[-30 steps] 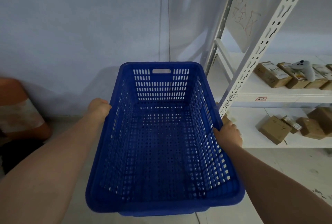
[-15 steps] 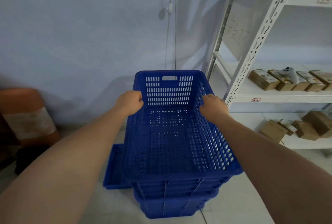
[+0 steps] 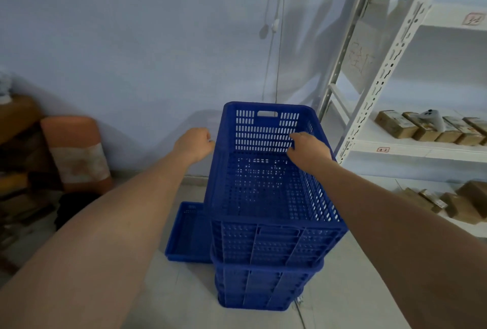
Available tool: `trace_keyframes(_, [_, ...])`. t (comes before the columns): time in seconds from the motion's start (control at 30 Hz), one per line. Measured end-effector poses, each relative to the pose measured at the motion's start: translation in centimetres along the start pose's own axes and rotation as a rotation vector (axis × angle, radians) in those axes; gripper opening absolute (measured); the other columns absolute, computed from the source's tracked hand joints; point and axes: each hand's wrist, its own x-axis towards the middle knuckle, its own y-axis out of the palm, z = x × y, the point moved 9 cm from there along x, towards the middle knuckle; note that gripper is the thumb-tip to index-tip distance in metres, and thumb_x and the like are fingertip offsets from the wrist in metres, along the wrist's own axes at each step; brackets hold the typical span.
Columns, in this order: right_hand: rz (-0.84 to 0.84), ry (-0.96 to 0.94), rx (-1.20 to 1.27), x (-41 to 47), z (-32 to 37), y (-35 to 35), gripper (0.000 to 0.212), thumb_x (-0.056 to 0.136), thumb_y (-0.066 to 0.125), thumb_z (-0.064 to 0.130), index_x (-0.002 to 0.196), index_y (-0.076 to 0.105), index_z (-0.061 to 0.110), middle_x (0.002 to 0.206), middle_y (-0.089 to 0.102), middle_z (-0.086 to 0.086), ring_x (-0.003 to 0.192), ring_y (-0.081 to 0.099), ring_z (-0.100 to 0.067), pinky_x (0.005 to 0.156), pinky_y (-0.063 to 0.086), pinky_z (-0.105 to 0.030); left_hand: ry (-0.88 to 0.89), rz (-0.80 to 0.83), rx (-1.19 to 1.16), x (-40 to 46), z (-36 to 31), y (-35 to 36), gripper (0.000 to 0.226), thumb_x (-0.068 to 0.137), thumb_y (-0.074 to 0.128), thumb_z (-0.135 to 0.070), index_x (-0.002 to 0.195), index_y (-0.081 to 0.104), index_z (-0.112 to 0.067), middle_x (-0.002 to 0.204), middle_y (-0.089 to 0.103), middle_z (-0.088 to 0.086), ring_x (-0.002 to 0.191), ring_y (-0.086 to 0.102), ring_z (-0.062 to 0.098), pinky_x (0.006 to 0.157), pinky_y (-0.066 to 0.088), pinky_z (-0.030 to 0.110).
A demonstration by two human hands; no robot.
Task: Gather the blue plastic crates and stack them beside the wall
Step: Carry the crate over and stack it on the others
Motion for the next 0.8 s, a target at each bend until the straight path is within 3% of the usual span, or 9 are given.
trace_keyframes(0.3, [0.015,0.028,0.107,-7.6,-1.4,-1.9,0.031,0.089,0.044,0.023,0.115,0.059,0.014,0.109,0.065,-0.008,0.078,0.052,-0.022,0.064,0.041,-0.029,-0.051,-0.034,-0.035,-9.4,-0.5,-0.9,0.036,0.094,0.044,-0.024,0.122,0.056,-0.004,0.125,0.058,0.015,0.110,0.055,0.029,0.089,0.045,0.036])
trace_keyframes(0.4, [0.033,0.048,0.105,-9.9,-1.8,-2.2,0.034,0.090,0.044,0.024,0.119,0.057,0.012,0.109,0.065,-0.009,0.087,0.058,-0.028,0.063,0.041,-0.029,-0.031,-0.031,-0.034,-12.2,-1.3,-0.7,0.037,0.093,0.045,-0.024,0.120,0.057,-0.002,0.115,0.059,0.013,0.097,0.052,0.021,0.081,0.042,0.030])
trace_keyframes(0.5, [0.050,0.044,0.099,-11.3,-1.3,-2.3,0.031,0.090,0.044,0.025,0.115,0.058,0.013,0.104,0.065,-0.008,0.074,0.052,-0.023,0.054,0.036,-0.024,-0.039,-0.034,-0.001,-14.1,-1.2,-1.3,0.036,0.093,0.046,-0.023,0.119,0.057,-0.002,0.114,0.060,0.014,0.091,0.047,0.017,0.078,0.039,0.029])
trace_keyframes(0.6, [0.055,0.014,0.114,-12.2,0.2,-2.5,0.029,0.090,0.043,0.025,0.112,0.058,0.012,0.091,0.060,-0.004,0.070,0.050,-0.021,0.046,0.028,-0.020,-0.060,-0.029,0.043,-15.4,-0.4,-2.4,0.037,0.093,0.045,-0.024,0.122,0.056,-0.002,0.116,0.059,0.013,0.103,0.056,0.024,0.086,0.044,0.033])
trace_keyframes(0.8, [0.106,-0.004,0.116,-13.6,3.8,-0.9,0.027,0.093,0.041,0.021,0.108,0.058,0.006,0.102,0.064,-0.014,0.075,0.055,-0.028,0.054,0.039,-0.026,-0.084,-0.010,0.075,-16.7,2.4,-3.0,0.035,0.093,0.046,-0.026,0.120,0.055,-0.005,0.123,0.059,0.014,0.109,0.056,0.029,0.078,0.038,0.027])
